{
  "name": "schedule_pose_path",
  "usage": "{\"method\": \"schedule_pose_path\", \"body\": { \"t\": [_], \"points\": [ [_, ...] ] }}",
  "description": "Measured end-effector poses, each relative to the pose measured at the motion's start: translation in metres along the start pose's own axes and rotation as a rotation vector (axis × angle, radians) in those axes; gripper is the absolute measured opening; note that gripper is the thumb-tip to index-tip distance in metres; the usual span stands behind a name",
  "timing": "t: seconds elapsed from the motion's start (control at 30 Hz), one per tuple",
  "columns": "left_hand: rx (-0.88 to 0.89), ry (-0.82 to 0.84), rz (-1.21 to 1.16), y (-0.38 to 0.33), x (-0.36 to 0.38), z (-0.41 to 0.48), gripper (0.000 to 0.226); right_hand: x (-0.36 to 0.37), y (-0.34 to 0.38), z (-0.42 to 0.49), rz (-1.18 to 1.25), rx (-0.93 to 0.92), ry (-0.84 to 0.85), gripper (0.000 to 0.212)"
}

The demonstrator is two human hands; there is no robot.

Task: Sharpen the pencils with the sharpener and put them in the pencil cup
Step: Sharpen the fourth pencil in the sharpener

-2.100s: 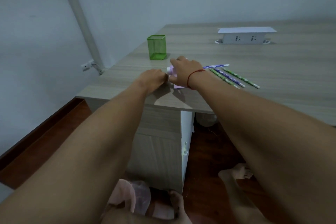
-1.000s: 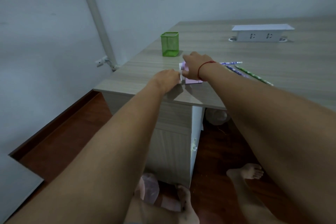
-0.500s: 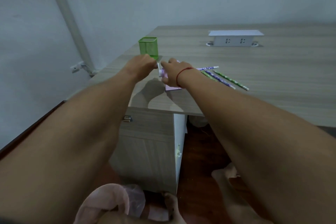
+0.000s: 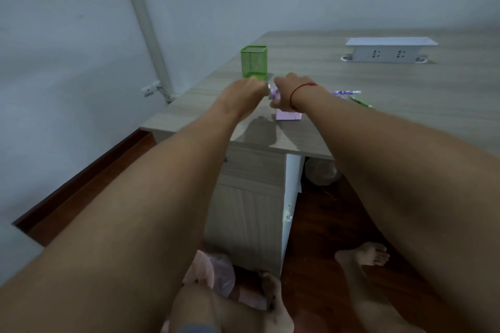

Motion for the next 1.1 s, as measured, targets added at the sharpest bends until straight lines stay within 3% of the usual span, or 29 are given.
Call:
{"method": "schedule_pose_path", "body": {
  "t": [0.17, 0.37, 0.5, 0.7, 1.1],
  "points": [
    [-0.013, 0.183, -0.019, -0.016, 0.01, -0.012, 0.024, 0.003, 0.002, 0.0, -0.01, 0.003, -0.008, 0.051],
    [-0.158, 0.328, -0.163, -0.019, 0.036, -0.005, 0.027, 0.011, -0.003, 0.002, 0.051, -0.05, -0.044, 0.053],
    [-0.087, 0.393, -0.155, -0.01, 0.039, 0.015, 0.028, 0.013, -0.009, 0.002, 0.086, -0.091, -0.087, 0.054],
    [0.034, 0.274, 0.057, 0.017, 0.042, 0.042, 0.02, 0.019, -0.011, 0.009, 0.093, -0.089, -0.076, 0.048],
    [0.086, 0.004, 0.096, 0.03, 0.024, 0.061, 0.022, 0.006, -0.015, 0.02, 0.086, -0.033, 0.047, 0.059]
  ]
}}
Point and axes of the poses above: each hand's wrist, its own z-axis towards the middle knuckle, its own x-axis out of the palm, y = z × x, the point moved 3 cm from there along z, towards the middle knuckle, and after that the axes turned 9 degrees about z, right-handed, at the moved point
